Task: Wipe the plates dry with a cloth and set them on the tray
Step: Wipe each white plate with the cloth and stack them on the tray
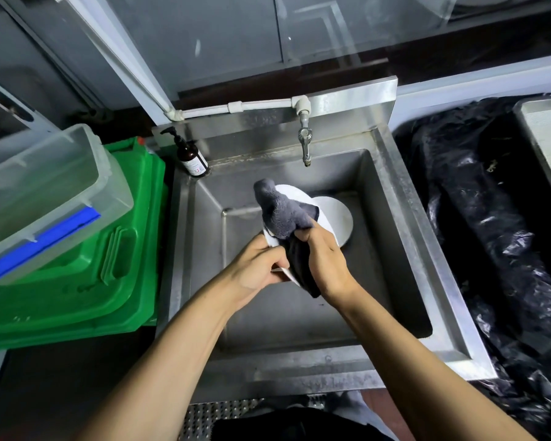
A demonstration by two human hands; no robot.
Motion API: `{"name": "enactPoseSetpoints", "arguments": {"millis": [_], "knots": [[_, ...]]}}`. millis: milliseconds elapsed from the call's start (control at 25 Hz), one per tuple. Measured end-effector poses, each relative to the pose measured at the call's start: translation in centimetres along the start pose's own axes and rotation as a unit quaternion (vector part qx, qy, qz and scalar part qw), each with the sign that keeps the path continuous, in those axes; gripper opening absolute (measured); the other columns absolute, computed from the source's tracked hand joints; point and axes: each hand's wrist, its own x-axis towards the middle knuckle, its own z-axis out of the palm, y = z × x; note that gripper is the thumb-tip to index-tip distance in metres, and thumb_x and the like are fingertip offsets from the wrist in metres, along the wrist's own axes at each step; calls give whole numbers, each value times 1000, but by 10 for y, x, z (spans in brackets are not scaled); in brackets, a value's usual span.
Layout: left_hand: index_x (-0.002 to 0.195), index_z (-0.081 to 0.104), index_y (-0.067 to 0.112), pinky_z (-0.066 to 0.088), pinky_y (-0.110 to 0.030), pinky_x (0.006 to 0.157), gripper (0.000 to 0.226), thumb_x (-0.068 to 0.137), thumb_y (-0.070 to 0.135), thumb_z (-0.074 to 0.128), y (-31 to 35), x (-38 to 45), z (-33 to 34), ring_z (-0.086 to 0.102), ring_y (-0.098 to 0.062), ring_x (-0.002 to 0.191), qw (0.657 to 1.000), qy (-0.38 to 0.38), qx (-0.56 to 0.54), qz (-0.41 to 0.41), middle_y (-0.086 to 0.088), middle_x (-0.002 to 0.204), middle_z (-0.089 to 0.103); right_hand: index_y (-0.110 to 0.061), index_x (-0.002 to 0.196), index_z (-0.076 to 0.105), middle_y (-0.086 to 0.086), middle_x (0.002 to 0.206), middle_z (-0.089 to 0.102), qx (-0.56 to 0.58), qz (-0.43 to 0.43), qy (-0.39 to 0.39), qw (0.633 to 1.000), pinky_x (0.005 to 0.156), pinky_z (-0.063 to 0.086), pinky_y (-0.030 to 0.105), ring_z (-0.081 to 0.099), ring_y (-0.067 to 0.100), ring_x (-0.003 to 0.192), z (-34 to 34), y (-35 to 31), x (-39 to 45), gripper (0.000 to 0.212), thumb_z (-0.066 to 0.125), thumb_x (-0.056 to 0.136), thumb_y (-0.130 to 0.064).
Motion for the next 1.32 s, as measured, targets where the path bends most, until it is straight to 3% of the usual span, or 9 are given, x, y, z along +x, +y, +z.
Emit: {"name": "enactPoseSetpoints", "arguments": {"millis": [120,280,360,480,560,800,920,1120,1320], "knots": [[96,57,3,58,-54,84,30,83,-17,39,0,0,-6,63,-28,85,999,27,-36,-6,-12,84,65,-32,65,71,-18,65,70,1,87,25,996,67,46,20,59,-8,60,-7,-3,-7,24,50,74,-42],[98,58,-2,57,-54,80,36,81,-21,33,3,2,-19,63,-34,85,995,69,-71,-12,-20,91,64,-43,65,74,-26,70,69,-27,136,24,990,70,48,20,62,-4,71,-24,4,-13,18,59,75,-43],[88,60,0,56,-56,81,35,80,-20,33,7,2,-25,60,-33,83,995,81,-62,-6,-18,85,61,-38,58,70,-26,62,65,-44,137,12,990,57,45,10,56,-9,58,-32,6,-18,29,58,84,-34],[70,58,7,57,-49,68,33,80,-19,40,13,2,-30,60,-32,76,992,110,-56,-9,-14,75,61,-20,56,52,-6,51,46,-57,86,12,995,52,39,26,42,9,49,-43,7,-28,24,48,78,-28],[73,52,6,58,-43,61,28,80,-18,41,15,2,-32,60,-32,76,992,112,-56,-11,-15,78,62,-13,69,61,4,51,41,-20,37,7,999,51,34,27,38,19,45,-53,15,-30,25,40,82,-20],[87,54,3,60,-43,64,26,82,-17,38,13,-3,-22,59,-35,88,994,73,-80,-29,-19,98,65,-39,110,59,-22,100,64,-217,-67,69,971,84,48,39,58,8,91,-73,33,-10,25,39,99,-29],[82,57,1,61,-48,71,28,82,-19,39,10,-7,-17,58,-36,93,995,41,-84,-28,-19,99,65,-27,151,46,-15,150,52,-213,-56,82,972,115,36,28,47,7,137,-69,32,8,52,38,100,-32],[94,55,1,60,-43,70,24,76,-14,49,9,-7,-12,58,-31,90,998,39,-54,-17,-17,95,60,-16,156,39,-5,161,40,-188,-91,72,975,124,26,37,34,9,149,-46,14,21,50,42,107,-23],[77,67,10,59,-43,72,28,62,-4,49,0,-12,1,61,-26,82,997,18,-69,2,-14,81,63,-21,159,35,-16,161,34,-215,-207,-35,954,122,21,19,28,-1,149,-16,2,15,55,41,104,-24]]}}
